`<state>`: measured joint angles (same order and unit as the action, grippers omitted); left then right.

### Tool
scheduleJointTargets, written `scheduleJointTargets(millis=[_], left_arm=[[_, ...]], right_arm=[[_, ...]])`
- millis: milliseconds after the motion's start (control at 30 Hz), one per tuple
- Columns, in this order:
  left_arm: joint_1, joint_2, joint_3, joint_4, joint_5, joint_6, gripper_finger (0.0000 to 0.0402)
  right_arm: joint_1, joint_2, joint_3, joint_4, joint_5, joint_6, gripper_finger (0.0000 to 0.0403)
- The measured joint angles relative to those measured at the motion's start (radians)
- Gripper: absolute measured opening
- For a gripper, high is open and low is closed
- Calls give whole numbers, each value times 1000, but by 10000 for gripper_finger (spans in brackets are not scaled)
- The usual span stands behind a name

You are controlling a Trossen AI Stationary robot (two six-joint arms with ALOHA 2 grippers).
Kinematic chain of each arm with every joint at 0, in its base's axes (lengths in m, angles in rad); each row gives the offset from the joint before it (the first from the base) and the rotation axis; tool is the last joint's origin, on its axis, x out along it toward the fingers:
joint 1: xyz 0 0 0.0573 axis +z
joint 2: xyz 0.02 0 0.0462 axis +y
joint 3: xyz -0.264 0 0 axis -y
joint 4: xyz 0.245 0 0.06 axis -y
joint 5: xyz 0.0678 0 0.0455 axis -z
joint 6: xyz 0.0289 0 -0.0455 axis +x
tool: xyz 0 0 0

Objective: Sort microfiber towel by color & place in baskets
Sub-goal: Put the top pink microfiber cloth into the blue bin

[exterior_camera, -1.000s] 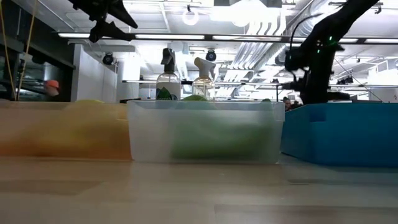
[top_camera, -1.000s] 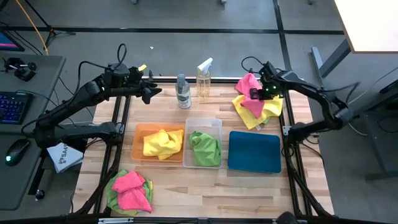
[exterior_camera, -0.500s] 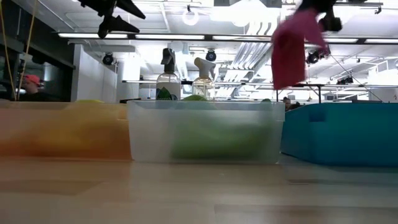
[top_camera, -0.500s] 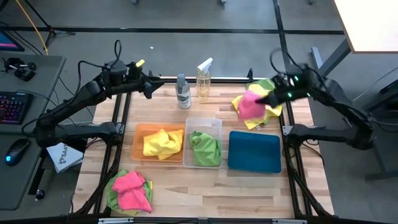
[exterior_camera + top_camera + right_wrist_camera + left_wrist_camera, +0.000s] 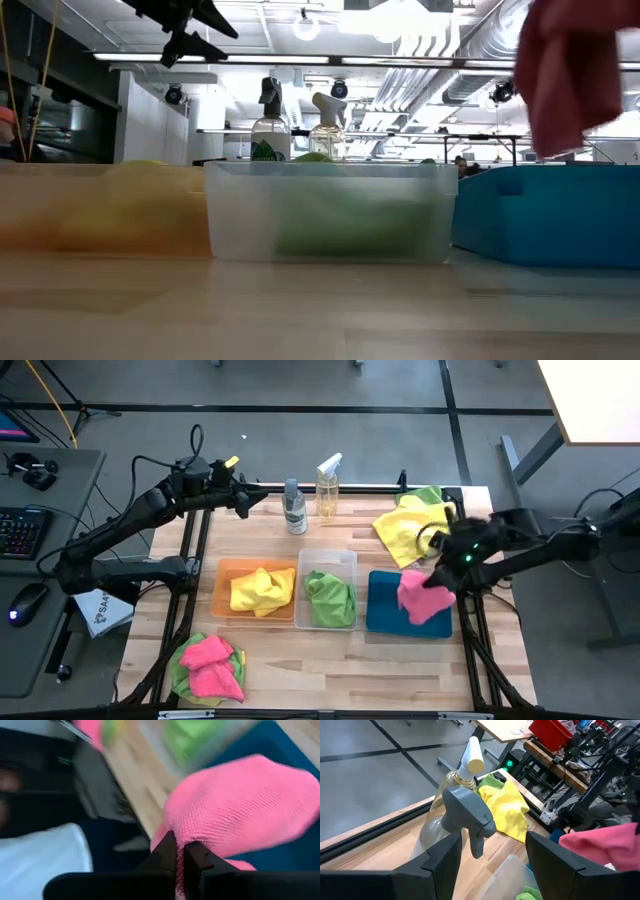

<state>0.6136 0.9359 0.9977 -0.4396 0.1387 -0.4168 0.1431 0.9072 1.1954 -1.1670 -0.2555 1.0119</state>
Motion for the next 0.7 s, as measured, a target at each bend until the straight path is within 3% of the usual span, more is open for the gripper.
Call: scheduleJointTargets(millis=[200,400,700], left_arm=[[0,0,0,0,0,0,209],[0,0,0,0,0,7,209],[0,0,0,-7,6,27,209]], right_arm=[[72,135,0,-120,67,-4,0],[76,307,0,-114,159,-59,0],[76,534,-1,-89,118,-165,0]])
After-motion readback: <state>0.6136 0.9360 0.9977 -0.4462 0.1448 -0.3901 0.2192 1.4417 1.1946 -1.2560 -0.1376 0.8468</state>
